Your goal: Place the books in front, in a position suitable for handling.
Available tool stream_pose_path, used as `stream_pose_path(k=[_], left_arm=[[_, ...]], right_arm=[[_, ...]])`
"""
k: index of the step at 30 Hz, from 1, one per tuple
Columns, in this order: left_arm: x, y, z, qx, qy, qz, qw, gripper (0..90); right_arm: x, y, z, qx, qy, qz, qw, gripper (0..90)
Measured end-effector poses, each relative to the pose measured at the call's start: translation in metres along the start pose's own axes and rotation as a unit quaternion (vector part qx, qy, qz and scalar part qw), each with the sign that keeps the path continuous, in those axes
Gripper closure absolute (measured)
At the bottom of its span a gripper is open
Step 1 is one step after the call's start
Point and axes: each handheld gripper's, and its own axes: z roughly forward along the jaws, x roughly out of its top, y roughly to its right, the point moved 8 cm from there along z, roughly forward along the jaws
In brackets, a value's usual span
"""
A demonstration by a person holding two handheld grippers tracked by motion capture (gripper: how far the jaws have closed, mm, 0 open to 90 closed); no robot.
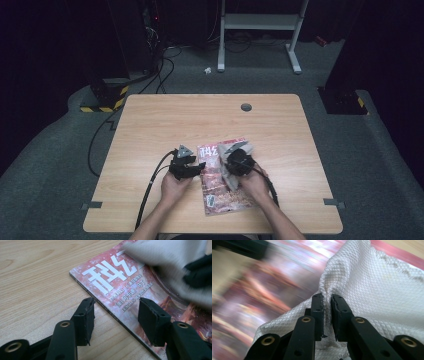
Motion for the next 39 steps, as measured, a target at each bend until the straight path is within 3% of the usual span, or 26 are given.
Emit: stream_pose_path(k=[1, 4, 8, 11, 14, 18, 21, 24, 27, 29, 34, 38, 39], left_arm=[[0.000, 0.000, 0.000, 0.000, 0.000, 0.000, 1.0000, 46.8], [0.000, 0.000, 0.000, 0.001, 0.000, 0.001, 1.0000, 46.5], [0.000, 0.000, 0.000, 0.002, 0.000, 0.001, 1.0000, 46.3], [0.000, 0.000, 0.000, 0.003, 0.000, 0.001, 1.0000, 46.1], [0.000, 0.000, 0.000, 0.003, 0.000, 0.001, 1.0000, 46.0], [0.000, 0.000, 0.000, 0.002, -0.001, 0.000, 1.0000, 46.1], [0.000, 0.000, 0.000, 0.002, 0.000, -0.001, 1.0000, 45.9], [0.000, 0.000, 0.000, 0.003, 0.000, 0.000, 1.0000, 45.9], [0.000, 0.000, 0.000, 0.003, -0.001, 0.001, 1.0000, 45.8], [0.000, 0.000, 0.000, 0.003, -0.001, 0.001, 1.0000, 45.8], [0.000, 0.000, 0.000, 0.004, 0.000, 0.001, 1.0000, 45.7], [0.000, 0.000, 0.000, 0.005, 0.000, 0.002, 1.0000, 45.5], [0.000, 0.000, 0.000, 0.005, 0.000, 0.001, 1.0000, 45.5]], right_arm=[[-0.008, 0.016, -0.005, -0.009, 0.002, 0.016, 0.9998, 80.0], [-0.025, 0.042, -0.017, -0.019, -0.001, 0.054, 0.9984, 80.1], [-0.028, 0.041, -0.020, -0.047, -0.009, 0.043, 0.9979, 80.4], [-0.022, 0.029, -0.014, -0.043, -0.004, 0.032, 0.9985, 80.5], [-0.010, 0.007, -0.006, -0.005, 0.003, 0.031, 0.9995, 80.6], [0.011, -0.033, 0.008, 0.036, 0.012, -0.012, 0.9992, 80.5], [0.020, -0.055, 0.014, 0.055, 0.016, -0.030, 0.9979, 80.5], [0.023, -0.063, 0.016, 0.056, 0.019, -0.036, 0.9976, 80.5], [0.022, -0.058, 0.016, 0.074, 0.021, -0.028, 0.9966, 80.4], [0.019, -0.052, 0.014, 0.063, 0.020, -0.030, 0.9973, 80.3], [-0.003, -0.006, -0.001, 0.011, 0.014, 0.003, 0.9998, 80.2], [-0.026, 0.032, -0.016, -0.014, 0.014, 0.047, 0.9987, 80.4], [-0.029, 0.035, -0.018, -0.016, 0.015, 0.049, 0.9986, 80.4]])
